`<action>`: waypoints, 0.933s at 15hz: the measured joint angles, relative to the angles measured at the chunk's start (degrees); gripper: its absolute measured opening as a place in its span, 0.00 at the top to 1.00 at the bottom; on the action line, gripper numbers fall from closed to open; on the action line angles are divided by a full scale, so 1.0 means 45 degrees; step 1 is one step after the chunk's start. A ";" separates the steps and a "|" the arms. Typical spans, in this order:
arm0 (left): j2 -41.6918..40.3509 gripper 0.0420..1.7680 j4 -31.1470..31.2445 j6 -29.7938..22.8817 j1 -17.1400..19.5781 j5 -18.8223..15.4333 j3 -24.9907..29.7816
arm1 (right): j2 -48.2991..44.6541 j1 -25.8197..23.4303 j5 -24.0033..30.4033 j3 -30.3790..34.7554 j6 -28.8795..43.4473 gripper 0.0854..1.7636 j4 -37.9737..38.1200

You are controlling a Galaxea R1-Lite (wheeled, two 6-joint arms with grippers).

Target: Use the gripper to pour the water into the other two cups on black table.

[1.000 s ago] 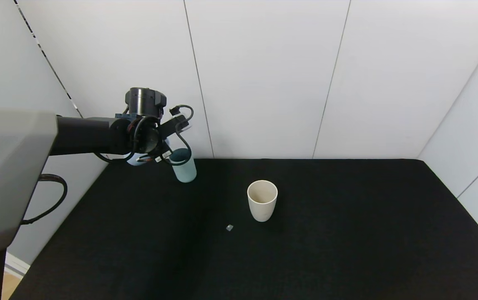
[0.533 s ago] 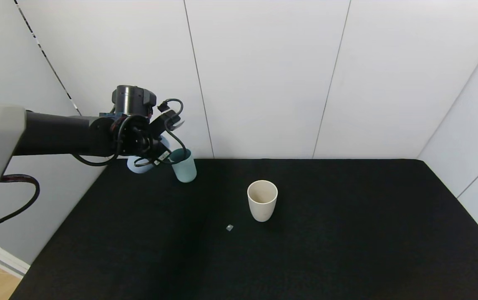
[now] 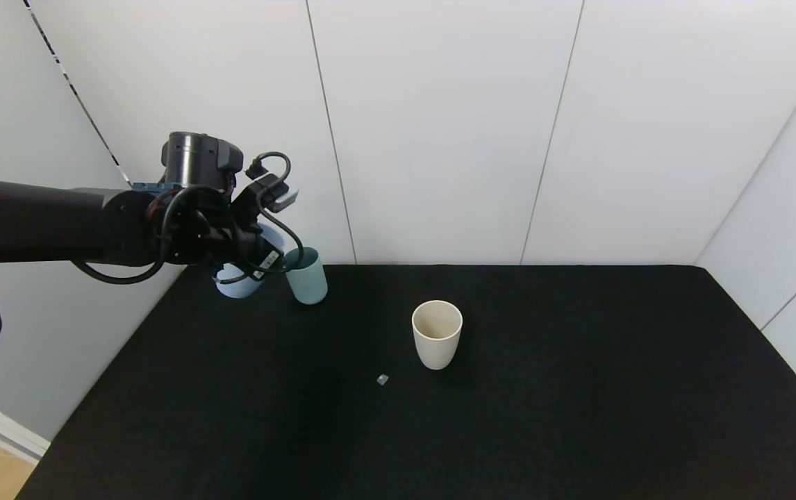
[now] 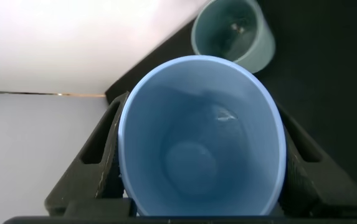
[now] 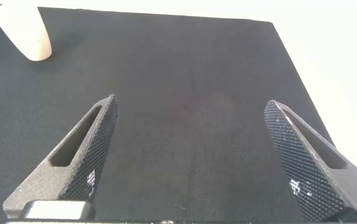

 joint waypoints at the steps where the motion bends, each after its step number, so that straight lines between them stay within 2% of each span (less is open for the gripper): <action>1: -0.0225 0.28 0.0011 -0.0209 -0.0111 -0.0111 0.0182 | 0.0000 0.0000 0.0000 0.0000 0.0000 0.03 -0.0005; 8: -0.1317 0.28 -0.0005 -0.1726 -0.1942 -0.0290 0.1414 | 0.0000 0.0000 0.0000 0.0000 0.0005 0.03 0.0000; 14: -0.1322 0.28 -0.0043 -0.1777 -0.3692 -0.0106 0.1848 | 0.0000 0.0000 0.0005 0.0000 0.0005 0.03 0.0000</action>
